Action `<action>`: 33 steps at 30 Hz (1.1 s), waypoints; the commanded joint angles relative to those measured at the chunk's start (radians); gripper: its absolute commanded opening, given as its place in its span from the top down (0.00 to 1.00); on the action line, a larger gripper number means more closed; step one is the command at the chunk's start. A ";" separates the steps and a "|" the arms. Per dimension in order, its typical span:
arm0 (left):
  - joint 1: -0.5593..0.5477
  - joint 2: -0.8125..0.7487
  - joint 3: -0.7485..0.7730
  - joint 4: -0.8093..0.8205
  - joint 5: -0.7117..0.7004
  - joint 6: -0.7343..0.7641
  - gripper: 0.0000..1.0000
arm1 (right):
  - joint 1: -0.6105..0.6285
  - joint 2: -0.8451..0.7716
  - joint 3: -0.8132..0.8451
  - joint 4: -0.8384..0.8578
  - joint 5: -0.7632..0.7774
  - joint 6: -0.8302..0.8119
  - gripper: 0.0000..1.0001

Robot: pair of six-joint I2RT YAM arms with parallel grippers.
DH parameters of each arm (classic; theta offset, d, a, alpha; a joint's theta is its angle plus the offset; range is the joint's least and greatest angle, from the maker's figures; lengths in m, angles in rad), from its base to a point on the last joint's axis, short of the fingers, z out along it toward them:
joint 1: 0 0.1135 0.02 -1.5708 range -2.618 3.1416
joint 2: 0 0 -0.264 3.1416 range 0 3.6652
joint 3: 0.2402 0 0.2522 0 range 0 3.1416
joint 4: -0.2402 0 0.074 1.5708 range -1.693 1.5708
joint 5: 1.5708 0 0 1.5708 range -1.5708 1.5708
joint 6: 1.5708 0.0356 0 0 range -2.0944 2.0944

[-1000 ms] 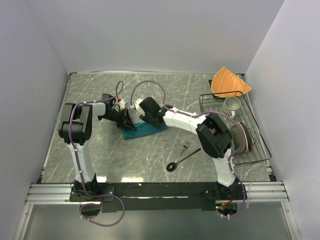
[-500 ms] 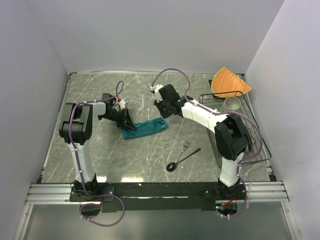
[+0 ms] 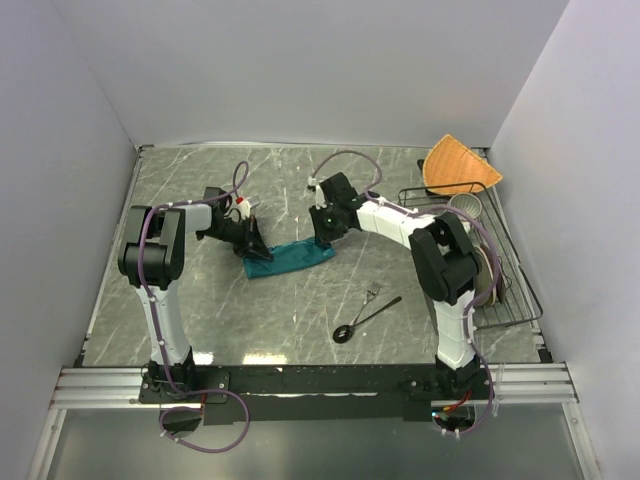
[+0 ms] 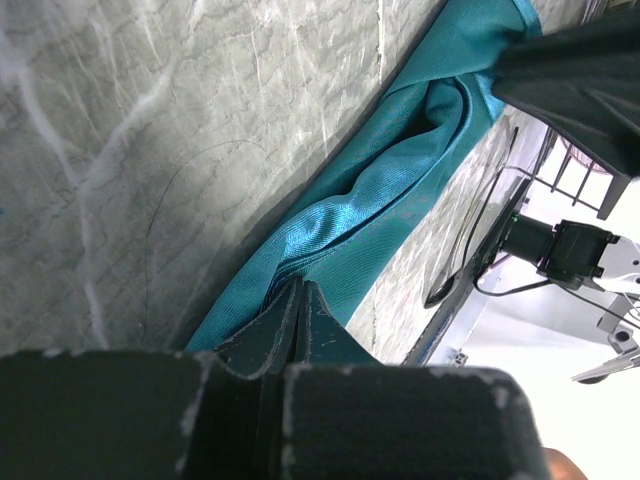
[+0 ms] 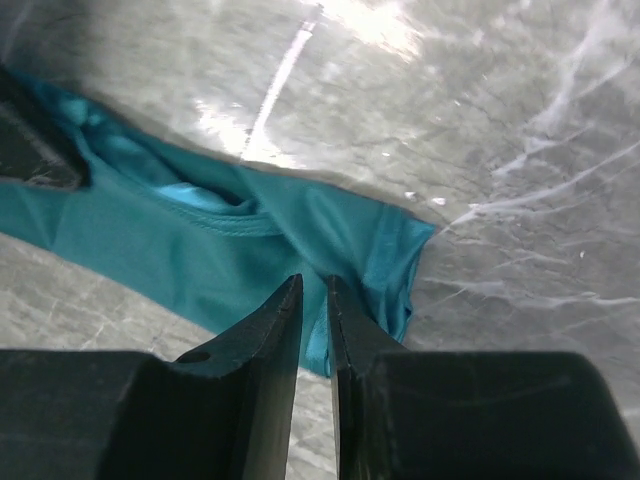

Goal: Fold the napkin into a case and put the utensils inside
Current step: Insert the top corner of the smaller rectangle folded napkin into the folded napkin.

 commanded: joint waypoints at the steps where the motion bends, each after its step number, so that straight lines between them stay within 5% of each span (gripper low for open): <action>1: 0.002 0.026 0.010 -0.031 -0.100 0.069 0.99 | -0.043 0.051 -0.009 0.027 -0.080 0.094 0.76; 6: 0.002 0.032 0.021 -0.052 -0.105 0.091 0.99 | -0.075 0.089 -0.044 0.035 -0.195 0.163 0.75; 11: 0.005 0.036 0.028 -0.063 -0.111 0.108 0.99 | -0.126 0.018 -0.070 0.064 -0.385 0.146 0.63; 19: 0.005 0.056 0.035 -0.060 -0.111 0.120 0.99 | -0.124 -0.059 0.147 -0.075 -0.437 -0.335 0.26; 26: 0.005 0.076 0.050 -0.079 -0.108 0.132 0.99 | -0.088 0.221 0.546 -0.482 -0.479 -0.775 0.20; 33: 0.005 0.084 0.058 -0.086 -0.102 0.138 0.99 | -0.040 0.330 0.660 -0.541 -0.468 -0.822 0.15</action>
